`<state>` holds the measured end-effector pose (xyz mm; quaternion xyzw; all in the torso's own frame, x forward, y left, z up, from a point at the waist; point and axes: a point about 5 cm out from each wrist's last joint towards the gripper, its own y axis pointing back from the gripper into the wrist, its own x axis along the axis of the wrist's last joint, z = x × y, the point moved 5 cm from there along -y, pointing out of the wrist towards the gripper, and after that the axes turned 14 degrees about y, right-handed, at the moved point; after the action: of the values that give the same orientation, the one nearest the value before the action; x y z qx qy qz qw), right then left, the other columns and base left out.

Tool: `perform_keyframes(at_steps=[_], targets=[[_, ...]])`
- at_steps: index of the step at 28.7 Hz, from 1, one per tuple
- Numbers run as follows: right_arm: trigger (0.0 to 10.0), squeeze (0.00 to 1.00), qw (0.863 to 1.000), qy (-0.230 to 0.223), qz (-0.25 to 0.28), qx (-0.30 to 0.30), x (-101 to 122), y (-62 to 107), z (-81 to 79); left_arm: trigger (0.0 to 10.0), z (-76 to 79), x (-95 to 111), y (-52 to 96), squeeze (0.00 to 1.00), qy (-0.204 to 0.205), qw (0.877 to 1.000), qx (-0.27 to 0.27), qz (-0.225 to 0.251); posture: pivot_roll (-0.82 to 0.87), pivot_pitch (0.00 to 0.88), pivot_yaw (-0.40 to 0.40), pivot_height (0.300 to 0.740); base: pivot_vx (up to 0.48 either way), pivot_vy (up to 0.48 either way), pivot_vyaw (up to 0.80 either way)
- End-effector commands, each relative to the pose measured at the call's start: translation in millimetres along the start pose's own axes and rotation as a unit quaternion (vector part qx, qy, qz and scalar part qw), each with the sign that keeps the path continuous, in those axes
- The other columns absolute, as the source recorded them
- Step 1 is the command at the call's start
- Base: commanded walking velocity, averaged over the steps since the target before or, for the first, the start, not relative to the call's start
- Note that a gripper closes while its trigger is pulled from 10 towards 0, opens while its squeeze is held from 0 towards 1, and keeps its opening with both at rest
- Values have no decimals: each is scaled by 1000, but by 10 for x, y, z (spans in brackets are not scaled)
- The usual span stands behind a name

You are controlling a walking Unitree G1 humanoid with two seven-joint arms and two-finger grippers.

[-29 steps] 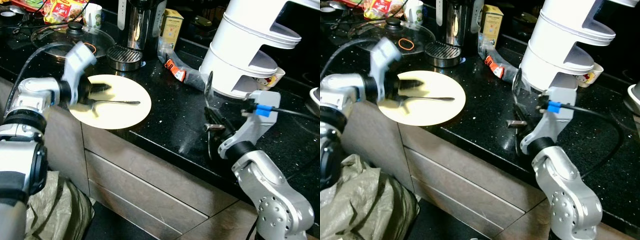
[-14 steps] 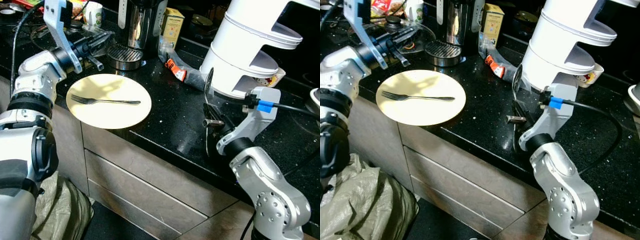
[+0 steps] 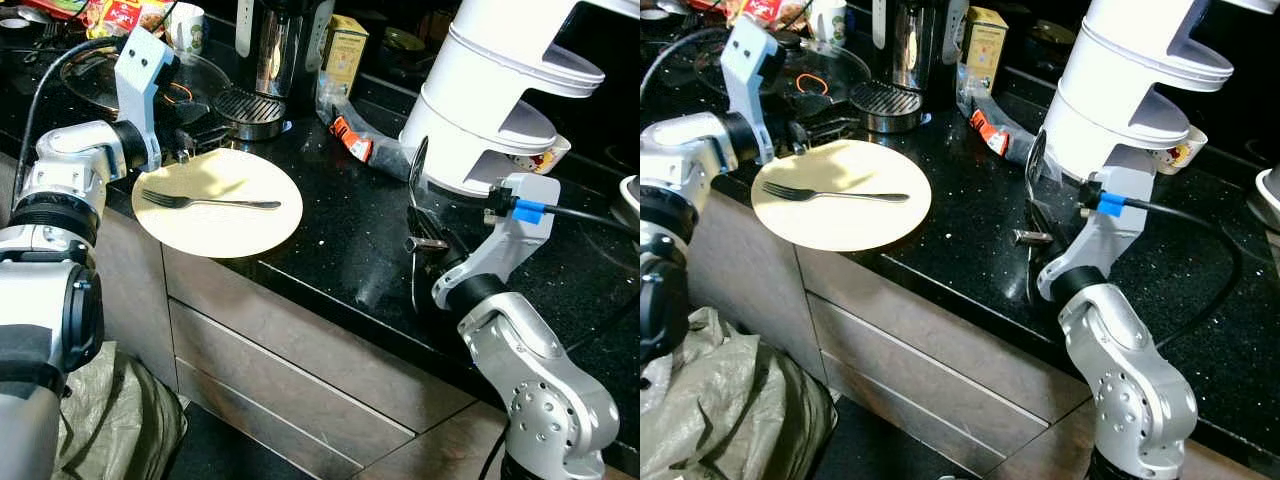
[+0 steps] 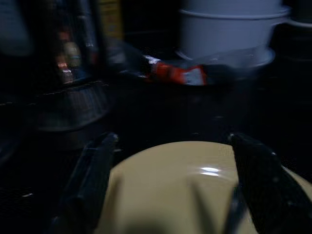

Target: Kitchen organization

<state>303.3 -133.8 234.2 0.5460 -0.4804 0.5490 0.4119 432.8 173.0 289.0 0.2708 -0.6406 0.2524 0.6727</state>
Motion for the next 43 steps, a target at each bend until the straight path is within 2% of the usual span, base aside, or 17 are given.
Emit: perform_keyframes(at_steps=[1, 5, 6, 10, 18, 27, 31, 32, 33, 34, 43], targets=[[10000, 0, 1000, 2, -3, -18, 4, 65, 93, 10000, 108, -103, -59, 1000, 19, 999, -40, -15, -82, 86, -180, 740, 0, 0, 0], [10000, 0, 1000, 3, -7, -20, -9, 85, 104, 10000, 171, -198, -61, 1000, 28, 996, -70, -47, -88, 93, -179, 740, 0, 0, 0], [10000, 0, 1000, 3, -10, -22, -16, 94, 112, 10000, 203, -282, -42, 0, 28, 993, -87, -73, -93, 98, -180, 740, 0, 0, 0], [10000, 0, 1000, 4, -12, -24, -17, 109, 117, 10000, 191, -383, -14, 0, 35, 991, -86, -100, -99, 103, -179, 740, 0, 0, 0], [10000, 0, 999, 6, -21, -32, -29, 166, 141, 10000, 64, -591, 64, 0, 28, 985, -35, -166, -111, 122, -179, 740, 0, 0, 0], [10000, 0, 999, 5, -28, -35, -36, 176, 129, 10000, 150, -741, 80, 0, 29, 974, -70, -212, -119, 128, -181, 740, 0, 0, 0], [10000, 0, 999, 5, -31, -40, -34, 185, 153, 10000, 171, -805, 74, 0, 13, 968, -75, -237, -123, 128, -181, 740, 0, 0, 0], [10000, 0, 999, 4, -32, -41, -37, 190, 157, 9373, 169, -839, 74, 0, 2, 965, -73, -251, -124, 129, -180, 740, 0, 0, 0], [10000, 0, 999, 4, -32, -41, -38, 192, 156, 9373, 169, -844, 75, 0, 0, 965, -73, -254, -124, 129, -180, 740, 0, 0, 0], [10000, 0, 999, 3, -33, -42, -40, 193, 159, 0, 171, -857, 76, 0, -4, 963, -73, -260, -124, 127, -180, 740, 0, 0, 0], [10000, 0, 998, -4, -34, -46, -34, 196, 168, 0, 156, -907, 111, 0, -18, 954, -72, -289, -122, 121, -182, 740, 0, 0, 0]])
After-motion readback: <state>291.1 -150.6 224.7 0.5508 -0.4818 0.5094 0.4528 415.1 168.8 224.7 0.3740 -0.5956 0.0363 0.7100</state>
